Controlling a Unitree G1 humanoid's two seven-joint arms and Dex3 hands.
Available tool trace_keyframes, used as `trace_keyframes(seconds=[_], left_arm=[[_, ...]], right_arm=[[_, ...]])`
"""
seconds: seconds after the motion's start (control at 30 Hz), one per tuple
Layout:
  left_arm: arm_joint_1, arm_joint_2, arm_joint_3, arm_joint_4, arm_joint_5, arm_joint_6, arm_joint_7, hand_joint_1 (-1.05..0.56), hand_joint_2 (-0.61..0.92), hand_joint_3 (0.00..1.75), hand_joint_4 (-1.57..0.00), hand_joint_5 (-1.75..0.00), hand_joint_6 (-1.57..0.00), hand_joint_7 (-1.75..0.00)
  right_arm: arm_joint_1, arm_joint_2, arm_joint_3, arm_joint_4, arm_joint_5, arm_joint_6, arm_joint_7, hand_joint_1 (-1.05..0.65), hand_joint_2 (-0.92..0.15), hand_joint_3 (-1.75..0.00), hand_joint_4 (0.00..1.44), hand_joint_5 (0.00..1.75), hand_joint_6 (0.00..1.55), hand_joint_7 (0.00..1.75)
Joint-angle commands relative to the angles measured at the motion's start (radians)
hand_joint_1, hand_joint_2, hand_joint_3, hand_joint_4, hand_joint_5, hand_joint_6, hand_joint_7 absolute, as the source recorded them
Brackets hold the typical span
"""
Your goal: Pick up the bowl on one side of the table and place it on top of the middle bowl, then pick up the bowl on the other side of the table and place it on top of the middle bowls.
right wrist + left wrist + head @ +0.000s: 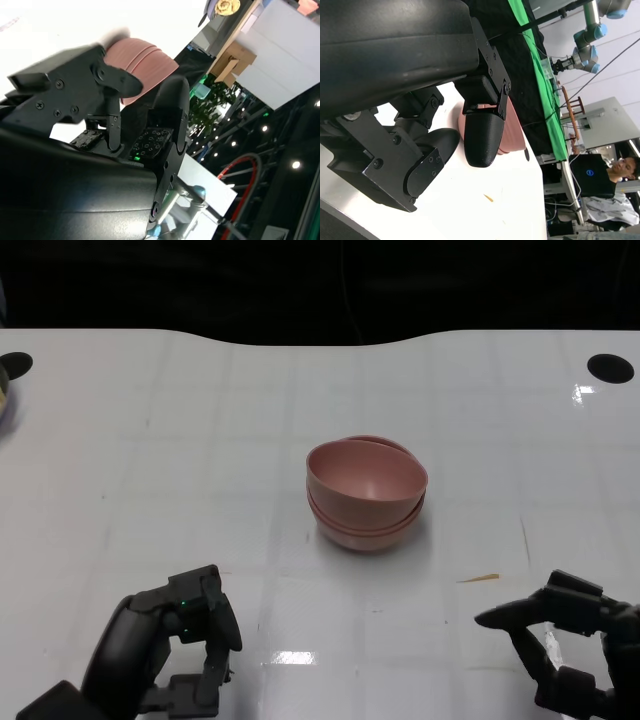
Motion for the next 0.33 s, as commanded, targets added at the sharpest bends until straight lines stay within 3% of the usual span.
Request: trace_keyframes(seconds=[0.03,0.17,0.33], left_arm=[[-0.023,0.018,0.017,0.034,-0.018,-0.036,-0.023,0.0,0.39,1.47,-0.9,-1.75,-0.8,-1.6],[-0.03,0.018,0.021,0.06,-0.004,-0.066,-0.018,-0.01,0.4,1.46,-0.91,-1.75,-0.8,-1.6],[-0.02,0.02,0.021,0.044,-0.001,-0.057,-0.017,-0.01,0.4,1.48,-0.9,-1.75,-0.8,-1.61]], right_arm=[[0.0,0.008,-0.019,0.008,0.045,-0.009,0.037,0.04,-0.26,-1.48,0.91,1.56,0.96,1.16],[0.003,0.021,-0.02,0.006,0.089,0.003,0.09,0.02,-0.26,-1.47,0.91,1.65,0.91,1.32],[0.009,0.033,-0.041,0.001,0.082,0.002,0.115,-0.01,-0.25,-1.48,0.9,1.67,0.89,1.35]])
